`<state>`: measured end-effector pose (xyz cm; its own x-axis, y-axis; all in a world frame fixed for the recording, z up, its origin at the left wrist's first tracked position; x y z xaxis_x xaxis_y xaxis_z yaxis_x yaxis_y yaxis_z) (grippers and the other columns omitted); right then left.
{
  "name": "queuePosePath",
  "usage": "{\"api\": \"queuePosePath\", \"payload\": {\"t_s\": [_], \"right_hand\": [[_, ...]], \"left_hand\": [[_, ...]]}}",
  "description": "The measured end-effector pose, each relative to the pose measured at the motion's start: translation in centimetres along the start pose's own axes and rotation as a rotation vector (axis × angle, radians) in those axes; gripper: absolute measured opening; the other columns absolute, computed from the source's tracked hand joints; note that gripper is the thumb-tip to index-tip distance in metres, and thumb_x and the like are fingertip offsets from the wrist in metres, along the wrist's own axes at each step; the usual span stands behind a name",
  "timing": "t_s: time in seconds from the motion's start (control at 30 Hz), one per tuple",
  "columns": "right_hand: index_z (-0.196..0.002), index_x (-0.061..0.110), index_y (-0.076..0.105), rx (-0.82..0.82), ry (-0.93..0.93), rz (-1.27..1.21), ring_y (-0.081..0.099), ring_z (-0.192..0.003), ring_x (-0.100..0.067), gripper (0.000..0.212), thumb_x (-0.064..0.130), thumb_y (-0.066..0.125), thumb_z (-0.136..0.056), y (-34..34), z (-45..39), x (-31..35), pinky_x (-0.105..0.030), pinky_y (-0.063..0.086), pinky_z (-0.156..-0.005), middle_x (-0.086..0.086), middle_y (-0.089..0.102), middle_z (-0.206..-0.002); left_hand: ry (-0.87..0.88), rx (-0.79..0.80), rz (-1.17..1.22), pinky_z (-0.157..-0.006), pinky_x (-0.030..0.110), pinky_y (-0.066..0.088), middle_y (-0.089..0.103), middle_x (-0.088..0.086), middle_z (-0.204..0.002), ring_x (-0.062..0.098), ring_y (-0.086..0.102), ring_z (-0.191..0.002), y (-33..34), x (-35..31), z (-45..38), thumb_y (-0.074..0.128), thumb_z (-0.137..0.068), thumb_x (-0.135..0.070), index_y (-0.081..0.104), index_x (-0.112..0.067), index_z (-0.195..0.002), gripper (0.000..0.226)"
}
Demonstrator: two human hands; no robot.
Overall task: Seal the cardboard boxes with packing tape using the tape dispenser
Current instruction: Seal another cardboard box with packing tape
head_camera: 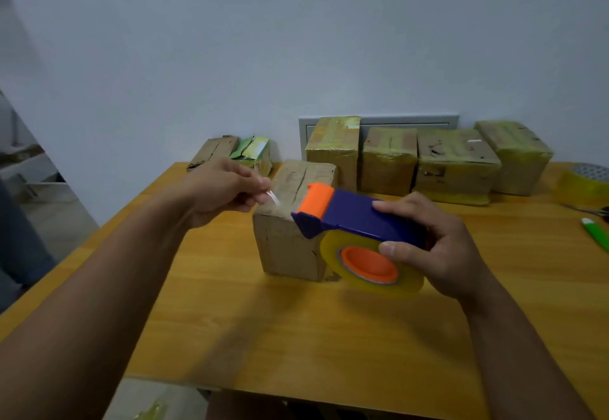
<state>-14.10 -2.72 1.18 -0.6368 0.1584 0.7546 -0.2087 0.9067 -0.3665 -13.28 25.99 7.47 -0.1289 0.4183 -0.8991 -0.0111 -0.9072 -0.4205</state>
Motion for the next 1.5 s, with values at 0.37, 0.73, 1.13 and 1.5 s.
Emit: {"api": "queuePosePath", "payload": {"t_s": [0.37, 0.73, 1.13, 1.5], "right_hand": [[-0.118, 0.043, 0.063, 0.039, 0.066, 0.031, 0.057, -0.097, -0.014, 0.047, 0.051, 0.067, -0.072, -1.3, -1.1, -1.1, -0.018, 0.046, -0.07, 0.016, 0.057, -0.106], [-0.115, 0.04, 0.067, 0.053, 0.047, 0.051, 0.058, -0.096, -0.014, 0.045, 0.049, 0.065, -0.071, -2.0, -3.7, -0.7, -0.018, 0.047, -0.071, 0.014, 0.06, -0.103], [-0.114, 0.037, 0.067, 0.084, 0.1, 0.075, 0.058, -0.092, -0.015, 0.046, 0.051, 0.065, -0.07, -1.6, -4.0, -1.8, -0.021, 0.048, -0.069, 0.01, 0.06, -0.101], [-0.112, 0.042, 0.067, -0.011, 0.147, -0.081, 0.058, -0.096, -0.012, 0.045, 0.048, 0.066, -0.067, 0.0, -2.0, -3.9, -0.022, 0.05, -0.072, 0.014, 0.059, -0.101]], "left_hand": [[-0.002, -0.191, -0.092, -0.063, 0.027, 0.048, 0.066, 0.008, -0.075, 0.016, 0.056, -0.07, -0.7, 4.0, -0.3, 0.061, -0.093, -0.016, 0.07, -0.003, -0.088, 0.017], [-0.008, -0.258, 0.055, -0.058, 0.027, 0.048, 0.066, 0.011, -0.074, 0.018, 0.055, -0.065, -0.4, 5.4, -0.7, 0.06, -0.095, -0.017, 0.063, 0.002, -0.095, 0.019], [-0.111, -0.254, 0.063, -0.053, 0.027, 0.045, 0.067, 0.008, -0.066, 0.015, 0.053, -0.057, 0.3, 7.1, -1.6, 0.064, -0.093, -0.019, 0.062, 0.002, -0.097, 0.021], [-0.11, -0.433, -0.718, -0.066, 0.035, 0.056, 0.07, 0.005, -0.089, 0.02, 0.067, -0.077, -0.6, 6.7, -1.8, 0.043, -0.096, -0.054, 0.06, -0.013, -0.109, 0.046]]}}
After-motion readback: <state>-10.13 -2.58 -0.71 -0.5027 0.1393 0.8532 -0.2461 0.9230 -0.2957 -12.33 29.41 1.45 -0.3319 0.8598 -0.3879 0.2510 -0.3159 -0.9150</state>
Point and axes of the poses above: each hand's wrist, its own z-axis away from the middle knuckle, its own y-axis out of the palm, x = y × z, the point moved 5 cm from there along -z, towards the middle knuckle
